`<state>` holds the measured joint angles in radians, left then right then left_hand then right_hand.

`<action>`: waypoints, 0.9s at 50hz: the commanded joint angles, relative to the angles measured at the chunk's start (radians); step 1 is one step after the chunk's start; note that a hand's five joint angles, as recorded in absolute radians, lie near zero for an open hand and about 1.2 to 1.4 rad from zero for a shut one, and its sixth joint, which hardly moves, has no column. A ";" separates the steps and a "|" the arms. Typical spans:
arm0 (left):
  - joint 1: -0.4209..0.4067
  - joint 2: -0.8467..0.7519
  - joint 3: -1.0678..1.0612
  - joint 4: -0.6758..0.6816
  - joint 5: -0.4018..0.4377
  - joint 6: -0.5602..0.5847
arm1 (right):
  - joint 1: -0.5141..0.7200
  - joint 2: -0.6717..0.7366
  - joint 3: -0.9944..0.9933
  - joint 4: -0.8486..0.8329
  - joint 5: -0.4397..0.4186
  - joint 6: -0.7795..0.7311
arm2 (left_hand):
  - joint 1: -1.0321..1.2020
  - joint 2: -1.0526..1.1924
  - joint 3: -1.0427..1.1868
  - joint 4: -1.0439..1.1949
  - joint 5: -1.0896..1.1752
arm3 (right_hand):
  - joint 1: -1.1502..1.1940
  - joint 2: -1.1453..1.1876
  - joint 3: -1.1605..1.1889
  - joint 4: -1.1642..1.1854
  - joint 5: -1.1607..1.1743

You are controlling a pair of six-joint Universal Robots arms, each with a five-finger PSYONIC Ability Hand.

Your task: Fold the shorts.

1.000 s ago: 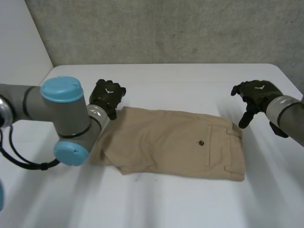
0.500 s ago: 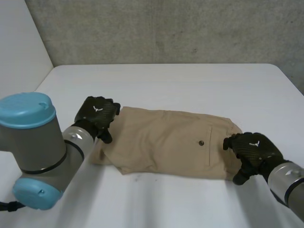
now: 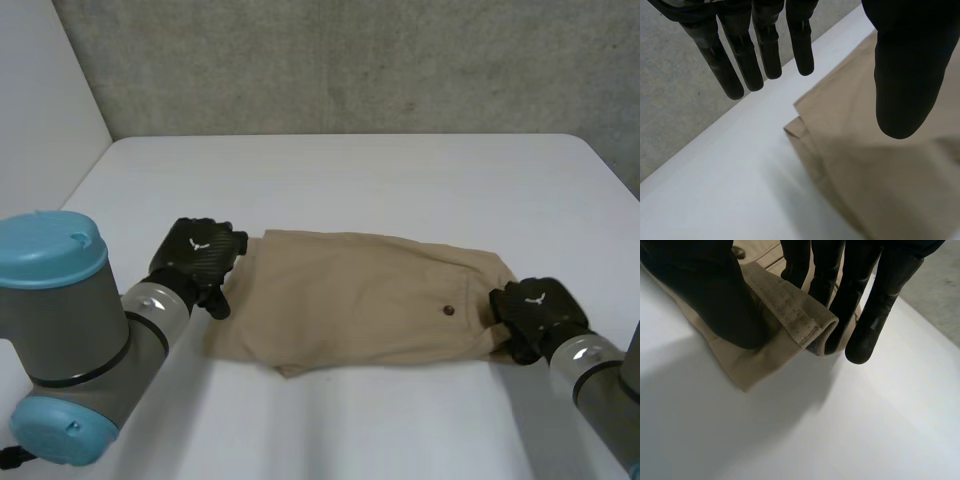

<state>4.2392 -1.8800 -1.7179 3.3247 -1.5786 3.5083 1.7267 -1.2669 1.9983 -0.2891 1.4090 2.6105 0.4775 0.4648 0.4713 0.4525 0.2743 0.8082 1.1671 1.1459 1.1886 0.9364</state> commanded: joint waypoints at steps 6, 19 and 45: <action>0.021 0.093 -0.048 -0.001 0.002 0.000 | -0.199 -0.117 -0.110 0.258 -0.012 -0.271 | -0.029 -0.016 -0.023 -0.004 0.000 | 0.588 0.229 0.250 0.208 0.285; 0.021 0.113 -0.058 -0.002 -0.006 0.000 | 0.220 -0.115 -0.380 0.281 -0.018 -0.263 | -0.073 -0.060 -0.067 -0.048 -0.044 | 0.588 0.229 0.250 0.208 0.285; 0.064 0.165 0.063 -0.002 -0.004 -0.020 | 0.464 -0.008 -0.480 0.149 -0.116 0.196 | -0.132 -0.119 -0.126 -0.107 -0.103 | -0.634 -0.993 -0.971 -1.014 -0.936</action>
<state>4.3172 -1.6950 -1.7309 3.3238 -1.5844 3.5054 2.3267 -1.1576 1.5127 -0.1187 1.2499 2.5099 0.3599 0.3417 0.3486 0.3417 0.1610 0.2085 0.2303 0.2213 0.2339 0.0738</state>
